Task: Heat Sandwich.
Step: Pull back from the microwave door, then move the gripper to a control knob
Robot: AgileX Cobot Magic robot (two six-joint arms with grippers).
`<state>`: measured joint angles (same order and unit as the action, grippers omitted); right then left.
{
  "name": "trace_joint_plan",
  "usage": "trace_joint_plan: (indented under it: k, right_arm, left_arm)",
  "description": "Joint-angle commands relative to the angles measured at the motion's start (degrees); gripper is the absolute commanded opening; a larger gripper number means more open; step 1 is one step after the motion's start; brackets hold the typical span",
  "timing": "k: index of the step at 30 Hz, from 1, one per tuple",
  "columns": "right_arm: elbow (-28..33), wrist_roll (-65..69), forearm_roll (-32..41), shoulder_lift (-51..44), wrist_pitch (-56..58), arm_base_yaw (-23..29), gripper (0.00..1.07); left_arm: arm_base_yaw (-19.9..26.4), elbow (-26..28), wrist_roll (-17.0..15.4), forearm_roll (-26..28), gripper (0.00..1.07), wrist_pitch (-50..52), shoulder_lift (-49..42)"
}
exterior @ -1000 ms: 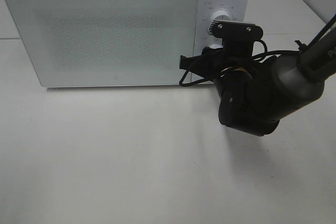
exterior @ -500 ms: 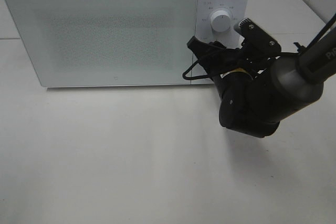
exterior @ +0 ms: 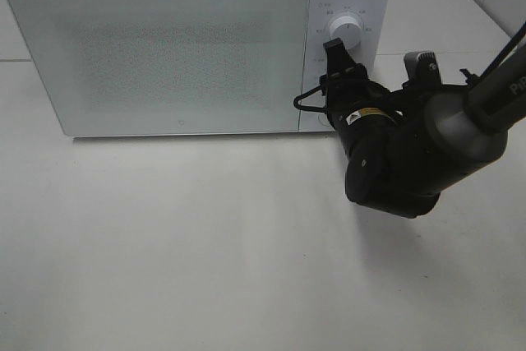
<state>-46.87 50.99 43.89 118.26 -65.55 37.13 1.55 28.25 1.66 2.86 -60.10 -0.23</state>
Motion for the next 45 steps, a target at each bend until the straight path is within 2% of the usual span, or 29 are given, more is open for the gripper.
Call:
trace_joint_plan:
  k: [1,9,18,35,44,45]
  right_arm:
    - [-1.1,7.1,-3.8,-0.7,-8.9,0.2,0.02]
    - [-1.1,23.8,-2.4,-0.7,-8.9,0.2,0.03]
    - [-1.1,32.1,-2.4,-0.7,-9.0,0.2,0.03]
    - [-1.1,31.9,-2.6,-0.7,-8.9,0.2,0.08]
    - [-1.1,30.0,-3.1,-0.7,-8.8,0.2,0.19]
    - [-1.1,29.8,-3.3,-0.7,-8.5,0.2,0.23]
  left_arm:
    - [-0.3,-0.1,0.1,0.6,0.98,0.7,-1.3]
    - [-0.3,-0.1,0.1,0.6,0.98,0.7,-1.3]
    - [-0.3,-0.1,0.1,0.6,0.98,0.7,-1.3]
    - [-0.3,-0.1,0.1,0.6,0.98,0.7,-1.3]
    - [-0.3,-0.1,0.1,0.6,0.98,0.7,-1.3]
    - [-0.3,-0.1,0.1,0.6,0.98,0.7,-1.3]
